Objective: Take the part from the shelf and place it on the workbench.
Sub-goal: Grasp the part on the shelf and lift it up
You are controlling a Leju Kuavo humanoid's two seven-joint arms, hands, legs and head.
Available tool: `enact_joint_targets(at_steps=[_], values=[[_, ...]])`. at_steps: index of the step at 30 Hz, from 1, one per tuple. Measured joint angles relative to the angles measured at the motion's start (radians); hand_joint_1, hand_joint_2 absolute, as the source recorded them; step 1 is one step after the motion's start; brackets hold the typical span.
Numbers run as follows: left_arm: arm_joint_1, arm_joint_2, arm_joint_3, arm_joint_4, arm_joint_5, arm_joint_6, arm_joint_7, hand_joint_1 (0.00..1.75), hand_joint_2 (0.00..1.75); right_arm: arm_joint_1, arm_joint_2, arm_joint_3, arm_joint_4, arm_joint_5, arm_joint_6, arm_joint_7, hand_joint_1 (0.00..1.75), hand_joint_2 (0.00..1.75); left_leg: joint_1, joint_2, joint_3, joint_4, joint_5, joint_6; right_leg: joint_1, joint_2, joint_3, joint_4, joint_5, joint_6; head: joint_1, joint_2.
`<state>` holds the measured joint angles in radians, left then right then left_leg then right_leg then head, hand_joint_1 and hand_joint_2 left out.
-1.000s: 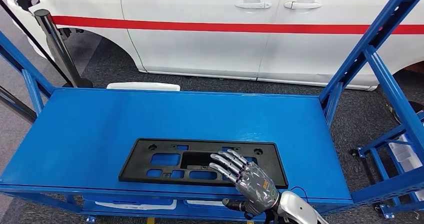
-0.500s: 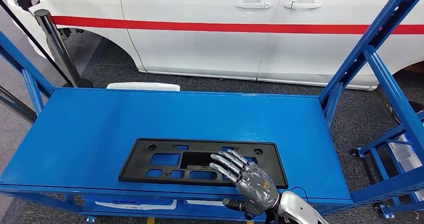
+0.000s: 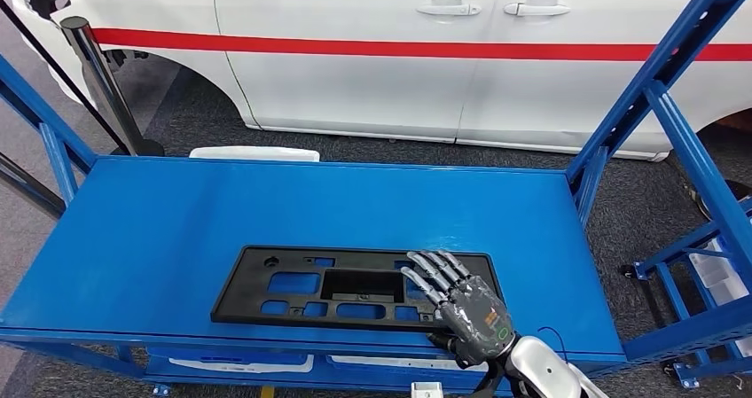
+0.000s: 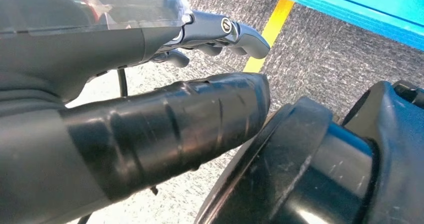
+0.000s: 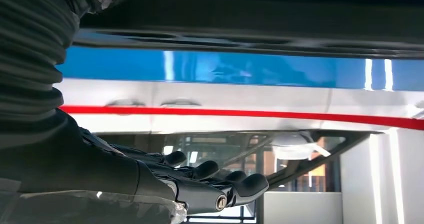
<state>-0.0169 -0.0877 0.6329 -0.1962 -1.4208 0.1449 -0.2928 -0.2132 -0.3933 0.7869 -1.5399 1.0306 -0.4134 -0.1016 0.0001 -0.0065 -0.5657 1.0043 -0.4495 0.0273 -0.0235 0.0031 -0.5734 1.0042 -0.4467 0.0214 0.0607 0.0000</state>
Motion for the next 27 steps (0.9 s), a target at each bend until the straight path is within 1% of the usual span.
enact_joint_targets(at_steps=[8, 27], values=[[0.0, 0.0, 0.004, 0.0, 0.0, 0.002, 0.002, 0.0, 0.0, 0.028, -0.009, -0.047, 0.004, 0.014, -0.008, -0.001, 0.0, 1.75, 0.0, 0.0, 0.0, 0.0, 0.0, 0.0, 0.001, 0.0, 0.0, 0.0, 0.0, 0.0, 0.0, 0.0], [0.0, 0.0, 0.01, 0.0, 0.0, 0.002, 0.002, 0.0, 0.0, 0.037, -0.009, -0.064, 0.005, 0.02, -0.008, -0.006, 0.0, 1.75, 0.0, 0.0, 0.0, 0.0, 0.0, 0.0, 0.0, 0.0, 0.0, 0.0, 0.0, 0.0, 0.0, 0.0]])
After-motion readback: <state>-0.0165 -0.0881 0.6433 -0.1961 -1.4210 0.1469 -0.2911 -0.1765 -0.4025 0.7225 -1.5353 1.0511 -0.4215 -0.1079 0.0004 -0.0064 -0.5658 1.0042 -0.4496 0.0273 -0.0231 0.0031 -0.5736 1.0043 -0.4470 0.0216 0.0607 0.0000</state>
